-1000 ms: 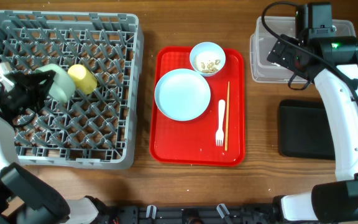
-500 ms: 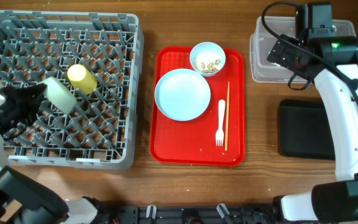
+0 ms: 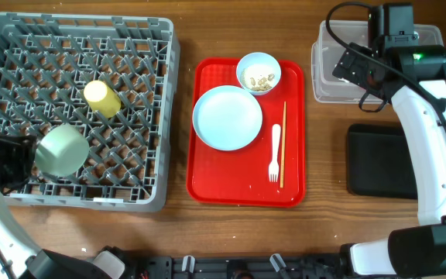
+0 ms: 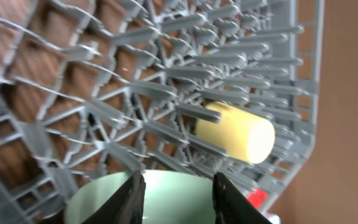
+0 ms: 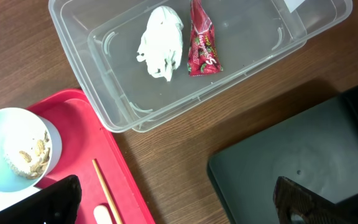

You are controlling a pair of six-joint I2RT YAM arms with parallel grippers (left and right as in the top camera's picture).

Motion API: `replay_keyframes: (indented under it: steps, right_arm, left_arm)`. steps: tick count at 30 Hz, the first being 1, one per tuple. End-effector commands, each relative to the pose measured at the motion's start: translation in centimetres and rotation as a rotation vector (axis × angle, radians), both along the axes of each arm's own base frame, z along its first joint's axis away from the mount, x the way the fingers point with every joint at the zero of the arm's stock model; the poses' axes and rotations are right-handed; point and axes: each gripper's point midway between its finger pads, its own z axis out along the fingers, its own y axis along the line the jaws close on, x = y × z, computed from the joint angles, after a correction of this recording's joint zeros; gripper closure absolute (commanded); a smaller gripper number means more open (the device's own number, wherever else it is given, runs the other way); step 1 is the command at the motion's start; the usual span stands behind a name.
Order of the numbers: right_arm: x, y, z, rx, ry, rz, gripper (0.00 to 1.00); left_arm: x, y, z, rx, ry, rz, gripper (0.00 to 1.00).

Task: Sort waste into correct bins and load items into the dishwasher rack
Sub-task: 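Lower the green saucer into the rack and open the left gripper, then withdraw left gripper from the rack and reach toward the blue plate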

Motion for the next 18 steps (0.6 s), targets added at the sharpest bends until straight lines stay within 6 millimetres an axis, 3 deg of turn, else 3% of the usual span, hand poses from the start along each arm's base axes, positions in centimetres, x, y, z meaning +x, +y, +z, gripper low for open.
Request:
replay_keyframes:
  steps: [1,3,4,13,15,16,18]
  right_arm:
    - [-0.3,-0.2,0.8,-0.021,-0.022,0.002,0.0]
    - [-0.3,-0.2,0.8,-0.021,-0.022,0.002,0.0]
    - [-0.3,-0.2,0.8,-0.021,-0.022,0.002,0.0]
    - [-0.3,-0.2,0.8,-0.021,-0.022,0.002,0.0]
    - [-0.3,-0.2,0.8,-0.021,-0.022,0.002,0.0]
    - [-0.3,-0.2,0.8,-0.021,-0.022,0.002,0.0]
    - [-0.3,-0.2,0.8,-0.021,-0.022,0.003,0.0]
  left_arm:
    - [-0.8,0.9,-0.3,0.057,0.043,0.027,0.68]
    - [-0.8,1.0,-0.2,0.06,0.04,0.027,0.62]
    - [-0.7,1.0,-0.1,0.065,0.036,0.027,0.55]
    - [-0.1,2.0,0.7,0.106,0.003,0.043,0.57]
    - [-0.2,1.7,0.8,0.098,0.003,0.04,0.61]
    - [-0.3,1.2,0.8,0.081,0.002,0.03,0.7]
    - [-0.1,0.0,0.9,0.047,-0.009,-0.003,0.73]
